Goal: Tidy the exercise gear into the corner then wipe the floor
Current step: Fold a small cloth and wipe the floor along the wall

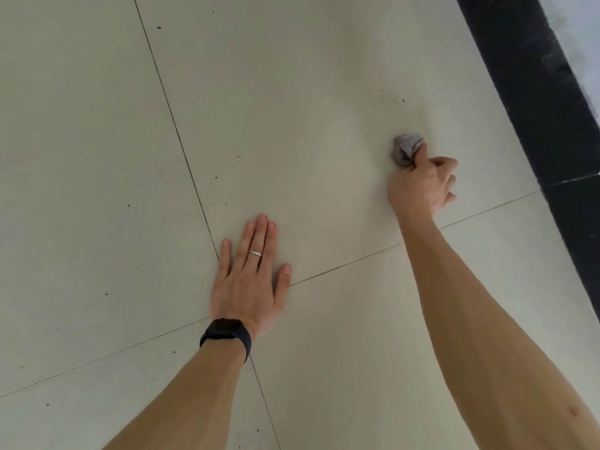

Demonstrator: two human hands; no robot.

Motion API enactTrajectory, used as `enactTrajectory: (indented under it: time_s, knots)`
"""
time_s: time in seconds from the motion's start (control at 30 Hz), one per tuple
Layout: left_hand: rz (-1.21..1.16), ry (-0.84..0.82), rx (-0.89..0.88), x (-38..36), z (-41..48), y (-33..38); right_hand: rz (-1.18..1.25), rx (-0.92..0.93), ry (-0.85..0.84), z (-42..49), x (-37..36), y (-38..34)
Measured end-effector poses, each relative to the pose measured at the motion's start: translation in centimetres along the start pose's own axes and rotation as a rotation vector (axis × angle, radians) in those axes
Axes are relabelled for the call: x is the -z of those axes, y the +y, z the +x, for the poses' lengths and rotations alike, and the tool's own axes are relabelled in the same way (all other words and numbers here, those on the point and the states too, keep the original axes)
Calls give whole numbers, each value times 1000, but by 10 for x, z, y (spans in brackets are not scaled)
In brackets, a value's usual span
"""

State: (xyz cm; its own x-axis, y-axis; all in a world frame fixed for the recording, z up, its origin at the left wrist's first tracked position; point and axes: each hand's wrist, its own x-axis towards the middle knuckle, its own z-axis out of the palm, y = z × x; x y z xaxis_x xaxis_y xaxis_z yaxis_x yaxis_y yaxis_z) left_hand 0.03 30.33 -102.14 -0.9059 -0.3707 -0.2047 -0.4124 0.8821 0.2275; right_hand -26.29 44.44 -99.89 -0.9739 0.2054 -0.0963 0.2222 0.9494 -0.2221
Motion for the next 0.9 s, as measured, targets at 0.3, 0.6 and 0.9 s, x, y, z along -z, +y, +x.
enactTrajectory:
  time_s: [0.3, 0.6, 0.9]
  knots:
    - [-2, -59, 29, 3, 0, 1, -59, 787, -198, -147, 27, 124]
    - [-12, -25, 19, 7, 0, 3, -31, 72, -86, -135, 51, 190]
    - [173, -211, -22, 30, -2, 9, 70, 736, -323, -354, 19, 166]
